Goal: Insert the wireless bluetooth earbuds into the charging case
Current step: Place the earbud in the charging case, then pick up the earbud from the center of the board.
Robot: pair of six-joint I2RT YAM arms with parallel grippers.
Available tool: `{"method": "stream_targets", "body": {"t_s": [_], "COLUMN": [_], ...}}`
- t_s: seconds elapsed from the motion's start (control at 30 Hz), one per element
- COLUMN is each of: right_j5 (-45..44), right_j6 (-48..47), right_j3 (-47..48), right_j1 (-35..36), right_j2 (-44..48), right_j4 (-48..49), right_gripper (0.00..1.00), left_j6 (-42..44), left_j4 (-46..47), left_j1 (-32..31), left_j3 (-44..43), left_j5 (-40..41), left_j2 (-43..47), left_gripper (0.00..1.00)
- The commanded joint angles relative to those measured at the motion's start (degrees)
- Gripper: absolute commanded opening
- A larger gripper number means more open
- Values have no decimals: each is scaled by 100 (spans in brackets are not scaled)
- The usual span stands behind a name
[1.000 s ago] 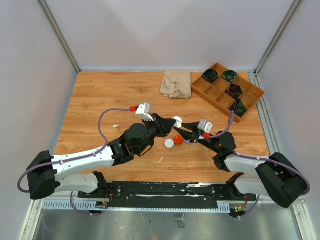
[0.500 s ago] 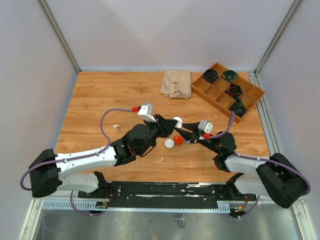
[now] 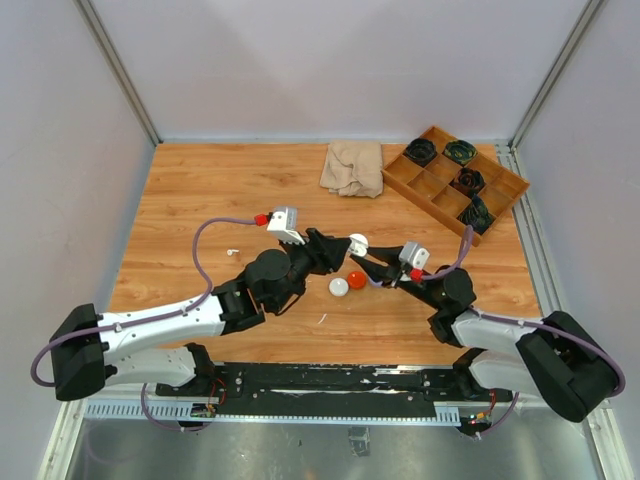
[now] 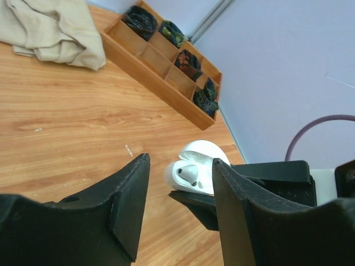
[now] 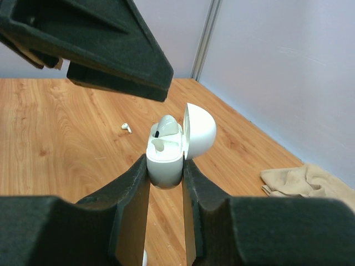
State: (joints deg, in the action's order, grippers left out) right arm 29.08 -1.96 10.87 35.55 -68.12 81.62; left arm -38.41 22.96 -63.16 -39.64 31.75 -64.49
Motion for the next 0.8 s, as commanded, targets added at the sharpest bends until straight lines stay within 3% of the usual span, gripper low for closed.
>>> {"method": "stream_targets", "body": {"t_s": [0.0, 0.17, 0.4, 0.77], "right_j5": [-137, -169, -330, -419], "right_j6": [-278, -625, -892, -817], "right_j3": [-129, -134, -181, -370], "right_j1": [72, 75, 75, 69], "right_j2": [254, 641, 1146, 824], "right_j4": [48, -696, -1583, -1164], "right_gripper": [1, 1, 1, 1], "left_j6": [276, 265, 39, -84], "left_j4": [-592, -1645, -2660, -3188], "left_j1": [-63, 78, 898, 2759], "left_j3": [-142, -345, -322, -36], "left_j5": [551, 905, 767, 91], "left_j2": [313, 428, 568, 333], "left_gripper": [55, 62, 64, 67]}}
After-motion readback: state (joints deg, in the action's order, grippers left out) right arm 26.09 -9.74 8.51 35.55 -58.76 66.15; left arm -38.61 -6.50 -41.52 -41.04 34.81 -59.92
